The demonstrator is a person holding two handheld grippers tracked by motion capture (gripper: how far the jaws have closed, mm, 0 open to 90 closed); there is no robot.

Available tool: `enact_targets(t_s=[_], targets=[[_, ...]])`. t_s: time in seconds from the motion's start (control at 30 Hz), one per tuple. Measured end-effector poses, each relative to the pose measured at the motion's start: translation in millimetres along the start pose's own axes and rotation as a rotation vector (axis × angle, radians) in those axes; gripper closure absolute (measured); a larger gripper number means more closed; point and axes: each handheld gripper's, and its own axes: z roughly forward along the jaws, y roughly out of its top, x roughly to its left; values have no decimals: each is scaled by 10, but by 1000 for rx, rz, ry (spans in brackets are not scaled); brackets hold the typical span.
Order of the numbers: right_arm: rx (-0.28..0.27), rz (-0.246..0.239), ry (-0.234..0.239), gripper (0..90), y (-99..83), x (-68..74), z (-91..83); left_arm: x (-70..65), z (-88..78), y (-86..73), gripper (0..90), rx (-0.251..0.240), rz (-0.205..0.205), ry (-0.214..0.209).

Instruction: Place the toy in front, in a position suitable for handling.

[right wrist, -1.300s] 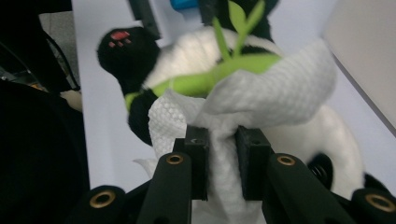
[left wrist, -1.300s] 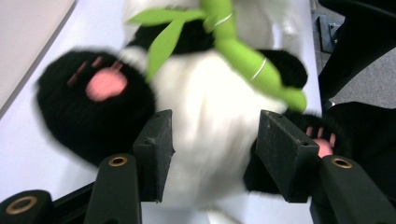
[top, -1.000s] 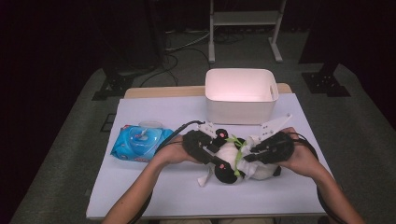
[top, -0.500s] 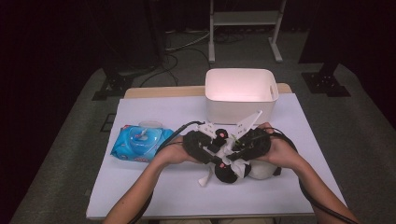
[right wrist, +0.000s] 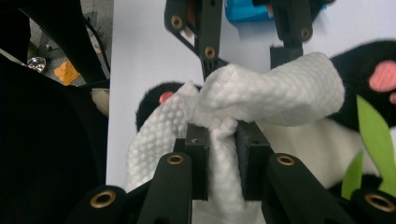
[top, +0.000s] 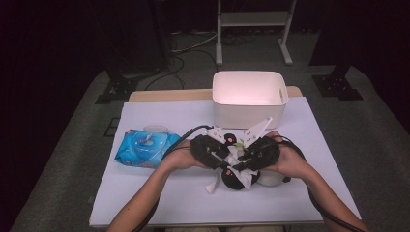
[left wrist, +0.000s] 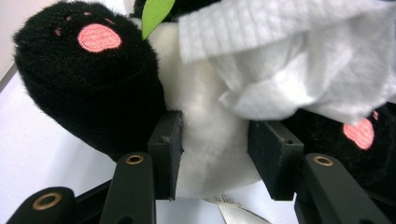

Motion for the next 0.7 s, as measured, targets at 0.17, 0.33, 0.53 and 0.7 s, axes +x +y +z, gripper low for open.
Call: enact_targets(t_s=[0.17,0.33,0.53,0.7], targets=[[19,3,-2,769,-4,3,0,-2,-4,-11,549,-5,-2,-5],[11,23,-1,768,-124,15,-99,1,-9,-19,549,-9,-3,-6],[-38,22,12,768,-102,62,-173,13,-5,-14,549,-6,-4,-2],[-61,-14,37,768,30,124,-133,20,2,-13,550,-14,-8,-9]])
